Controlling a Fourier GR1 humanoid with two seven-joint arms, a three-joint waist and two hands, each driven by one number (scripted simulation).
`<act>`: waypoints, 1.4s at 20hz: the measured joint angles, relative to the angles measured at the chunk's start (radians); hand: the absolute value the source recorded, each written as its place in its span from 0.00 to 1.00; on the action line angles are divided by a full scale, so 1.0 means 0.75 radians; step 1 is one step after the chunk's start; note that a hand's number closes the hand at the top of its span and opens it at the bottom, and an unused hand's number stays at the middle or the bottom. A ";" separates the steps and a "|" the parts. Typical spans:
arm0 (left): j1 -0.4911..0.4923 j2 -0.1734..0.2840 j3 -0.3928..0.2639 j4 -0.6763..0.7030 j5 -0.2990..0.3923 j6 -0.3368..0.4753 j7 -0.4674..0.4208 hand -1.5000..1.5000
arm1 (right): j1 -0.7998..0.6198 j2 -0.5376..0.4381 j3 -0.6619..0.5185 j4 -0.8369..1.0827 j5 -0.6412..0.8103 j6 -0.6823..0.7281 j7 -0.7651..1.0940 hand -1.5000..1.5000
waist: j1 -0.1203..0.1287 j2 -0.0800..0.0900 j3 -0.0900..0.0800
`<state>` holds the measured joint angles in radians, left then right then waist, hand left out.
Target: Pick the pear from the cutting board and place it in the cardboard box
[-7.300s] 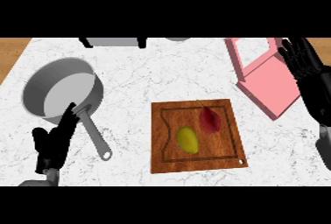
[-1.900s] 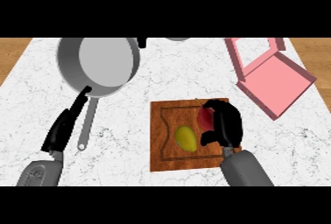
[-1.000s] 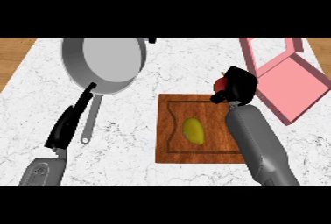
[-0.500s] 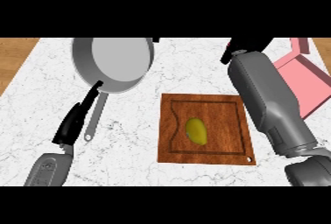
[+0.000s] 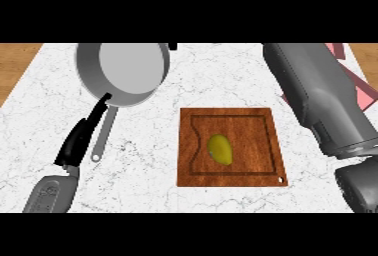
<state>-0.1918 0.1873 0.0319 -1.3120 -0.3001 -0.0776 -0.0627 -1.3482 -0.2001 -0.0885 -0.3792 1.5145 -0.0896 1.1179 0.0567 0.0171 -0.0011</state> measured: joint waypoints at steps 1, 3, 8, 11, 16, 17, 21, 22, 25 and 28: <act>0.011 -0.002 0.002 -0.005 -0.002 0.008 -0.001 0.50 | -0.013 -0.016 -0.007 -0.003 0.005 0.003 0.005 1.00 | -0.007 -0.004 0.000; 0.013 -0.004 0.003 -0.010 -0.002 0.008 0.013 0.50 | -0.031 -0.049 -0.020 0.002 0.025 0.001 0.019 1.00 | -0.014 -0.005 0.001; 0.028 0.001 0.010 -0.020 -0.002 0.009 0.019 0.50 | -0.031 -0.125 -0.061 -0.002 0.048 -0.003 0.031 1.00 | -0.036 -0.012 0.001; 0.049 0.005 0.022 -0.025 0.002 0.015 0.002 0.50 | 0.011 -0.158 -0.086 -0.020 0.047 0.001 0.026 1.00 | -0.051 -0.018 0.001; 0.052 0.012 0.036 -0.019 0.010 0.010 0.000 0.50 | 0.100 -0.230 -0.146 -0.028 0.023 0.005 -0.004 1.00 | -0.061 -0.019 0.002; 0.038 0.030 0.053 -0.015 0.025 -0.008 0.012 0.50 | 0.118 -0.244 -0.158 -0.030 0.016 0.008 -0.010 1.00 | -0.065 -0.019 0.002; 0.054 0.022 0.046 -0.018 0.014 0.004 -0.011 0.50 | 0.201 -0.286 -0.283 -0.034 -0.092 -0.001 -0.043 0.00 | -0.068 -0.020 0.003; 0.055 0.016 0.043 -0.019 0.014 0.006 -0.012 0.50 | 0.222 -0.291 -0.324 -0.033 -0.131 -0.007 -0.053 0.00 | -0.069 -0.020 0.004; 0.040 0.014 0.045 -0.010 0.009 0.011 0.003 0.50 | 0.303 -0.285 -0.415 -0.035 -0.233 -0.043 -0.125 0.00 | -0.070 -0.018 0.004; 0.044 0.007 0.039 -0.027 0.012 0.006 0.008 0.50 | 0.362 -0.287 -0.458 -0.053 -0.299 -0.126 -0.223 0.00 | -0.062 -0.017 0.004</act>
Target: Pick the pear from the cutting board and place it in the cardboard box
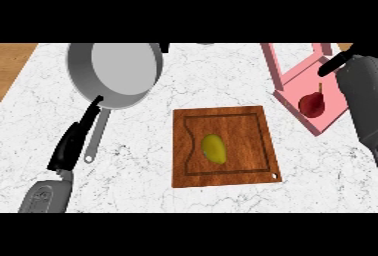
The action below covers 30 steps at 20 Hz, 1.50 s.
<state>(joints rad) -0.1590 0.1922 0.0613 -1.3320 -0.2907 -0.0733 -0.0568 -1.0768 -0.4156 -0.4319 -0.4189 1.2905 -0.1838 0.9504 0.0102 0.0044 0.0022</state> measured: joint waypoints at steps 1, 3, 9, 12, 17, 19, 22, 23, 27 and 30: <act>0.000 0.004 0.001 -0.003 0.001 -0.004 0.001 0.50 | 0.024 0.003 -0.005 -0.013 -0.010 -0.055 -0.038 0.00 | 0.003 0.001 0.000; -0.005 0.007 0.005 0.001 0.004 -0.008 0.004 0.50 | 0.048 0.018 -0.015 -0.059 -0.029 -0.173 -0.101 0.00 | 0.004 0.002 0.000; -0.008 -0.007 -0.008 0.006 -0.006 -0.003 0.004 0.50 | 0.098 0.053 -0.092 -0.195 -0.148 -0.540 -0.301 0.00 | 0.007 0.003 0.001; 0.005 -0.010 -0.007 0.002 -0.007 0.004 -0.018 0.50 | 0.133 0.079 -0.153 -0.246 -0.253 -0.665 -0.388 0.00 | 0.005 0.001 0.001; 0.026 0.000 -0.004 -0.022 -0.009 -0.001 -0.012 0.50 | 0.232 0.083 -0.249 -0.362 -0.443 -0.840 -0.576 0.00 | -0.002 -0.003 0.002; 0.029 -0.011 -0.007 -0.015 -0.015 0.012 -0.019 0.50 | 0.294 0.099 -0.272 -0.429 -0.522 -0.897 -0.669 0.00 | -0.009 -0.005 0.002; 0.019 -0.004 0.003 -0.010 -0.011 0.003 0.011 0.50 | 0.402 0.132 -0.286 -0.545 -0.624 -0.963 -0.789 0.00 | -0.016 -0.007 0.000; 0.017 -0.008 0.002 -0.005 -0.014 0.007 0.013 0.50 | 0.442 0.128 -0.293 -0.581 -0.671 -0.966 -0.833 0.00 | -0.018 -0.007 0.000; 0.035 0.002 0.014 -0.024 -0.002 -0.005 0.002 0.50 | 0.611 0.155 -0.304 -0.759 -0.827 -0.987 -0.972 0.00 | -0.021 -0.009 -0.001; 0.032 0.011 0.025 -0.020 0.003 -0.011 0.005 0.50 | 0.758 0.193 -0.308 -0.915 -0.918 -0.999 -1.042 0.00 | -0.025 -0.010 -0.001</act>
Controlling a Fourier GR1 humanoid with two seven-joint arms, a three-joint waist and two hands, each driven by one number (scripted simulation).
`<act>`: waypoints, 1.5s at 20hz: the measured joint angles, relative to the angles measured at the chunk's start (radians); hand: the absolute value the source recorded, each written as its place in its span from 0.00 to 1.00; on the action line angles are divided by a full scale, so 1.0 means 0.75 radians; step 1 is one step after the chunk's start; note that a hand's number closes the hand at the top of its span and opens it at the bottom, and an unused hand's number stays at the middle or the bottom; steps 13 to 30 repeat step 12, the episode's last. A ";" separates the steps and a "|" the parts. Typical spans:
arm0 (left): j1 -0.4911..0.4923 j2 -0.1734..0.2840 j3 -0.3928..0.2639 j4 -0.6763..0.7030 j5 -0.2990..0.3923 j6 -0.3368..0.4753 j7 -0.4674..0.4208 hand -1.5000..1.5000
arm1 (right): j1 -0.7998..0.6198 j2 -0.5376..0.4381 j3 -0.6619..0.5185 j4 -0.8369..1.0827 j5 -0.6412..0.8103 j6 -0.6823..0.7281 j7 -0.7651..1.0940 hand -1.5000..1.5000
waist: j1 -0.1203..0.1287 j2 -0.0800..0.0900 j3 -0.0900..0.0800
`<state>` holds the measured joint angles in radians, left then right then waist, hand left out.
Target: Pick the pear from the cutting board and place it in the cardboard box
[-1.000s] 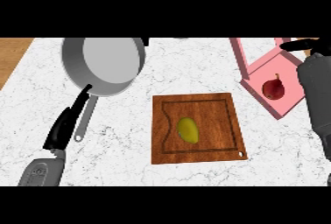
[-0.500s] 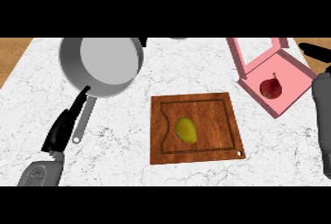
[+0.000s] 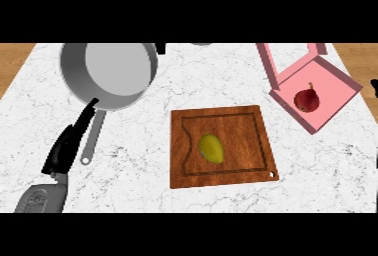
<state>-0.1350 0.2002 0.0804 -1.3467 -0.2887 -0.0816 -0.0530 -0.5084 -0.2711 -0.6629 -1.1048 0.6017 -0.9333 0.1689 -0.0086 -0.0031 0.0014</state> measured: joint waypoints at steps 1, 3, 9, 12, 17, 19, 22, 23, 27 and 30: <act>-0.013 -0.002 0.000 0.009 -0.003 0.002 0.004 0.50 | 0.045 0.010 0.000 -0.045 -0.027 -0.004 -0.022 0.00 | 0.000 0.000 -0.001; 0.009 -0.012 -0.012 -0.025 -0.007 0.003 0.018 0.50 | 0.140 0.023 -0.011 -0.121 -0.095 -0.010 -0.077 0.00 | 0.001 0.000 -0.001; 0.012 -0.019 -0.015 -0.032 -0.015 0.001 0.007 0.50 | 0.381 0.065 -0.004 -0.317 -0.243 0.017 -0.157 0.00 | 0.004 0.000 -0.001; 0.009 -0.020 -0.011 -0.048 -0.017 -0.005 0.028 0.50 | 0.462 0.064 0.003 -0.345 -0.311 0.034 -0.201 0.00 | 0.006 0.002 -0.001; 0.009 -0.020 -0.011 -0.048 -0.017 -0.005 0.028 0.50 | 0.462 0.064 0.003 -0.345 -0.311 0.034 -0.201 0.00 | 0.006 0.002 -0.001; 0.009 -0.020 -0.011 -0.048 -0.017 -0.005 0.028 0.50 | 0.462 0.064 0.003 -0.345 -0.311 0.034 -0.201 0.00 | 0.006 0.002 -0.001; 0.009 -0.020 -0.011 -0.048 -0.017 -0.005 0.028 0.50 | 0.462 0.064 0.003 -0.345 -0.311 0.034 -0.201 0.00 | 0.006 0.002 -0.001; 0.009 -0.020 -0.011 -0.048 -0.017 -0.005 0.028 0.50 | 0.462 0.064 0.003 -0.345 -0.311 0.034 -0.201 0.00 | 0.006 0.002 -0.001; 0.009 -0.020 -0.011 -0.048 -0.017 -0.005 0.028 0.50 | 0.462 0.064 0.003 -0.345 -0.311 0.034 -0.201 0.00 | 0.006 0.002 -0.001; 0.009 -0.020 -0.011 -0.048 -0.017 -0.005 0.028 0.50 | 0.462 0.064 0.003 -0.345 -0.311 0.034 -0.201 0.00 | 0.006 0.002 -0.001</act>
